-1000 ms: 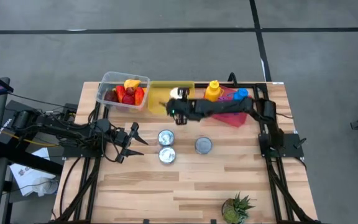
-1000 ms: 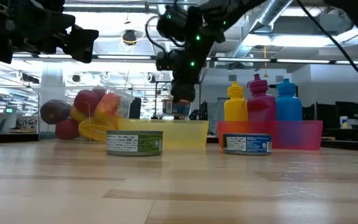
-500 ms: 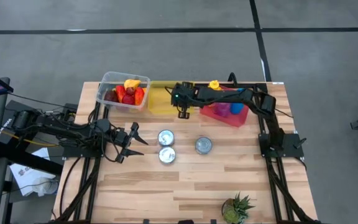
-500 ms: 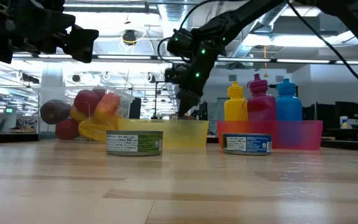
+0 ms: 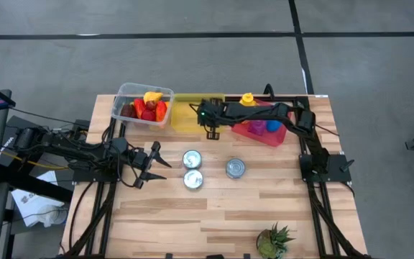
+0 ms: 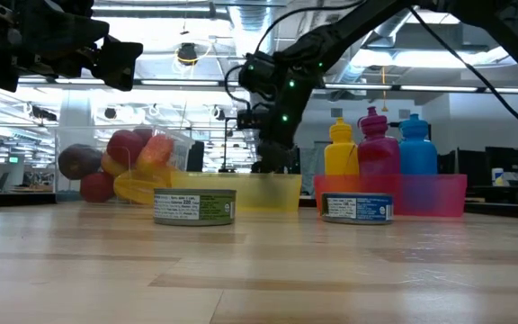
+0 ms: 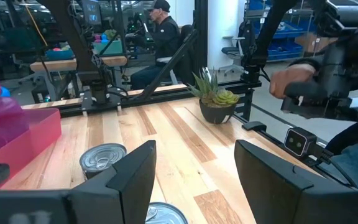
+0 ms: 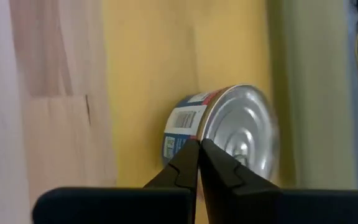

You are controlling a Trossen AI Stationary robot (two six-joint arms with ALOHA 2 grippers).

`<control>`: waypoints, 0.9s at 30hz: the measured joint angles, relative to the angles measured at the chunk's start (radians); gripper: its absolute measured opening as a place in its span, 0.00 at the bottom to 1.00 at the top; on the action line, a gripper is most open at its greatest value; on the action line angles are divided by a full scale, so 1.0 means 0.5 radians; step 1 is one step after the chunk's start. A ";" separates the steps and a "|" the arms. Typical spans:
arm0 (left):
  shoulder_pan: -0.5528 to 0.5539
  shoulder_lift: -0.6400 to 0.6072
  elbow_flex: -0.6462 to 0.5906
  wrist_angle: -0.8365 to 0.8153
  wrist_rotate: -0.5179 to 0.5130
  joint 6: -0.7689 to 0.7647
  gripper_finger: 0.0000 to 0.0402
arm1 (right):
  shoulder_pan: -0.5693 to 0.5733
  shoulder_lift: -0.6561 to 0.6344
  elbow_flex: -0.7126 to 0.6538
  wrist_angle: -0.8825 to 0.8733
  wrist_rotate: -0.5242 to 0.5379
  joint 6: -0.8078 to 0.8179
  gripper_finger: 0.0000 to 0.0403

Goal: Pick & Place Food Item
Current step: Put the blue and pink tuna can into the yellow bin, then put the green tuna can into the yellow bin

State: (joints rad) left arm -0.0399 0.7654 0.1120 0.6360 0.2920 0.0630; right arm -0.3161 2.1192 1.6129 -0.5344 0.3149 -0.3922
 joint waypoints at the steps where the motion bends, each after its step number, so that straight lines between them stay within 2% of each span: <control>1: 0.000 0.000 0.000 0.000 0.000 0.000 0.52 | -0.001 -0.003 0.021 0.001 0.002 0.008 0.02; 5: 0.000 0.000 0.000 0.000 0.000 -0.001 0.52 | 0.008 -0.003 0.107 -0.020 0.014 0.047 0.13; 11: 0.001 0.000 0.000 -0.005 0.000 -0.001 0.52 | 0.067 -0.003 0.250 -0.044 0.027 0.052 0.36; 16: 0.000 0.000 -0.017 -0.018 -0.013 0.001 0.52 | 0.171 -0.004 0.379 -0.245 -0.002 0.206 0.53; 20: 0.000 0.000 -0.037 -0.016 -0.055 0.006 0.52 | 0.409 -0.004 0.390 -0.441 -0.059 0.286 0.58; 27: 0.000 0.001 -0.039 -0.016 -0.061 0.006 0.52 | 1.022 0.039 0.385 -0.575 -0.039 0.263 0.55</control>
State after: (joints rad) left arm -0.0398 0.7658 0.0925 0.6281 0.2615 0.0659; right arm 0.1952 2.1387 1.8053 -0.8219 0.2955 -0.2605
